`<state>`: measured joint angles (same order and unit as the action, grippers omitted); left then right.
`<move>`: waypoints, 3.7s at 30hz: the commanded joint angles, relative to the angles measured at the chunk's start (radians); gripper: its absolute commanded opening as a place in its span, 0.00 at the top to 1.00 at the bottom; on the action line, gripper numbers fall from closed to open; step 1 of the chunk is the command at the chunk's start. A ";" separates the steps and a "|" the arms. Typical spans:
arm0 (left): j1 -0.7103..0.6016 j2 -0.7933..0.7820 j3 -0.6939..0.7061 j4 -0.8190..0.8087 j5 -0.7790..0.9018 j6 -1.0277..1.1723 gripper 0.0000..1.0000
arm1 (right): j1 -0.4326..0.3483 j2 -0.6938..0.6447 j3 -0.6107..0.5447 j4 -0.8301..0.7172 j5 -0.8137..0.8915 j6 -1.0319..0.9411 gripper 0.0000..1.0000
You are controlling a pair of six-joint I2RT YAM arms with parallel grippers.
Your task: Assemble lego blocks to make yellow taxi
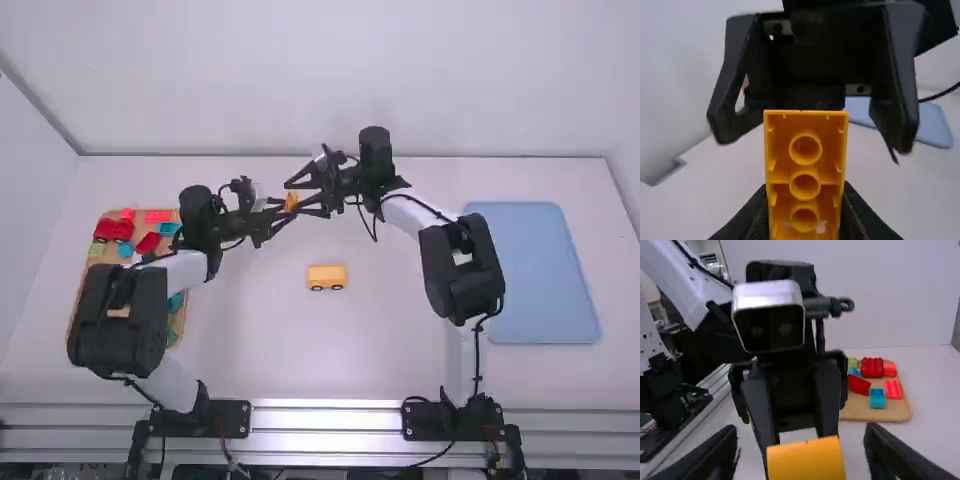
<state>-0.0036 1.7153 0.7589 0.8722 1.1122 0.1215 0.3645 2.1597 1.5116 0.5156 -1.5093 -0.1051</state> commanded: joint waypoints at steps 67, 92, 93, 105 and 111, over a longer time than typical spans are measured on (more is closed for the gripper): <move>0.002 -1.116 -0.274 -0.768 -1.272 -0.079 0.01 | 0.311 -0.091 0.136 -0.998 1.252 -0.371 0.91; 0.009 -1.412 -0.443 -0.815 -1.495 -0.133 0.01 | 0.498 0.321 0.578 -1.519 1.445 -0.610 0.91; 0.012 -1.412 -0.443 -0.815 -1.495 -0.133 0.01 | 0.497 0.321 0.574 -1.514 1.450 -0.603 0.91; 0.011 -1.412 -0.453 -0.813 -1.495 -0.133 0.01 | 0.486 0.321 0.581 -1.484 1.432 -0.602 0.01; 0.019 -1.412 -0.468 -0.782 -1.496 -0.132 0.01 | 0.456 0.318 0.666 -1.501 1.424 -0.591 0.01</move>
<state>0.0078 0.3119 0.2996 0.0814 -0.3717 -0.0048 0.8402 2.4729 2.1189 -0.9836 -0.0734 -0.7048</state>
